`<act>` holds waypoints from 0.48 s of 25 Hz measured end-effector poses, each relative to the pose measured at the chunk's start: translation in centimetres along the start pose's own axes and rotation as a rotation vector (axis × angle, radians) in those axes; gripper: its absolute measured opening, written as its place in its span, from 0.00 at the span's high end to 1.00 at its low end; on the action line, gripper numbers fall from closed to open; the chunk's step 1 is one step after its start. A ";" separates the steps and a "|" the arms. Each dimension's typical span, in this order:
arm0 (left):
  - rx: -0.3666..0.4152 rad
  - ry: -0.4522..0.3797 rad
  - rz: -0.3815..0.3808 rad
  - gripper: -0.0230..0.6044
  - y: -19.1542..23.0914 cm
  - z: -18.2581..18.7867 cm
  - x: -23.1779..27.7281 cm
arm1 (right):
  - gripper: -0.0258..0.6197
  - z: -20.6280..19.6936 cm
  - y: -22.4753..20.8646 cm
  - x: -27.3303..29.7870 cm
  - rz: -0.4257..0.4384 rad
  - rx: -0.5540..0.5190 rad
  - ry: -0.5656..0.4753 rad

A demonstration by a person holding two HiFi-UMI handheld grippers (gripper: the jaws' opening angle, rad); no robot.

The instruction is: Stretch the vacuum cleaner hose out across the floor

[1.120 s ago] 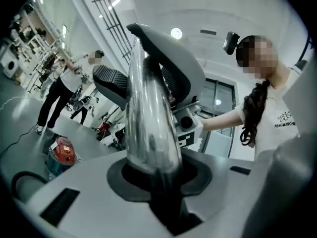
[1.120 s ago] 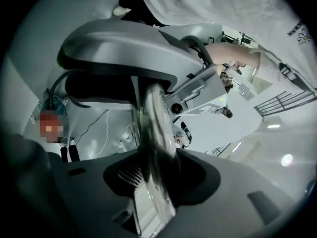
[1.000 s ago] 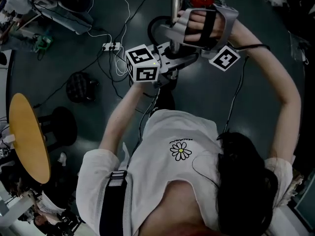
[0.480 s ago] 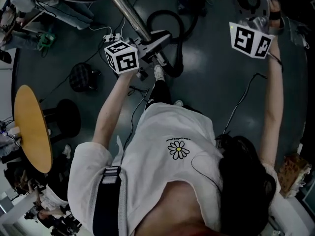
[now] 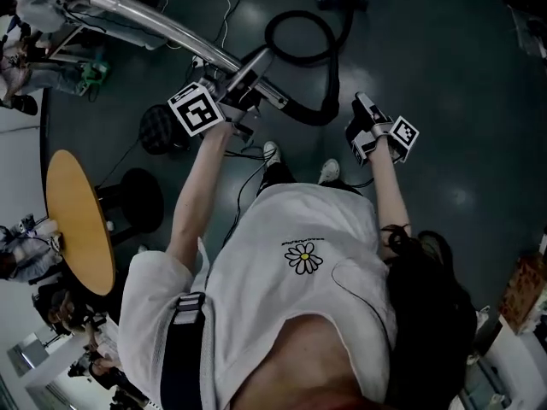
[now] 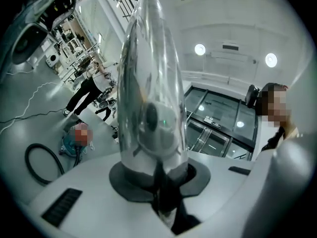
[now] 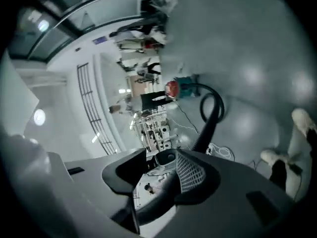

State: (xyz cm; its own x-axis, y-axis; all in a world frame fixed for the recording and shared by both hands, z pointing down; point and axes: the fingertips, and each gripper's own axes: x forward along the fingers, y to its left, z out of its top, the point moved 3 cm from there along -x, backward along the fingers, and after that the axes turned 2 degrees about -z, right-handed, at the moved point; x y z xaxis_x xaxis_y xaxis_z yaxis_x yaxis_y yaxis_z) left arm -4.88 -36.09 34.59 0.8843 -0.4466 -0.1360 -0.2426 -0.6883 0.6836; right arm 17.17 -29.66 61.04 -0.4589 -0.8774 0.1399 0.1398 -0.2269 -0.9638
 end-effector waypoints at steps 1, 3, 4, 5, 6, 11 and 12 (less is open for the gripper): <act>0.005 -0.009 -0.003 0.85 -0.3 0.0 -0.6 | 0.66 -0.7 -2.1 0.3 -0.017 0.067 0.013; -0.008 -0.028 -0.020 0.85 -0.7 0.1 -2.0 | 0.66 -1.8 -5.5 1.2 -0.061 0.139 0.033; -0.020 -0.036 -0.039 0.85 -1.0 0.3 -2.5 | 0.66 -2.1 -6.7 1.7 -0.075 0.172 0.037; -0.034 -0.044 -0.060 0.85 -1.1 0.6 -3.0 | 0.66 -2.3 -7.3 2.5 -0.074 0.206 0.042; -0.047 -0.052 -0.073 0.85 -1.2 1.1 -3.5 | 0.66 -2.5 -7.5 3.5 -0.062 0.241 0.048; -0.006 -0.069 -0.081 0.85 -2.7 2.7 -5.8 | 0.66 -4.2 -6.5 6.5 0.024 0.326 0.127; 0.009 -0.064 -0.088 0.85 -3.1 2.9 -6.0 | 0.66 -4.7 -6.5 6.8 0.032 0.337 0.156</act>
State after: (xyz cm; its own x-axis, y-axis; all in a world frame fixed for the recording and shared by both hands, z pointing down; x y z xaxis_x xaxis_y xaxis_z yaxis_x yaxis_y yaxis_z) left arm -10.58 -32.92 31.23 0.8750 -0.4200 -0.2409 -0.1693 -0.7316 0.6604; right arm 8.99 -32.21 67.15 -0.5742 -0.8172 0.0493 0.4258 -0.3495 -0.8346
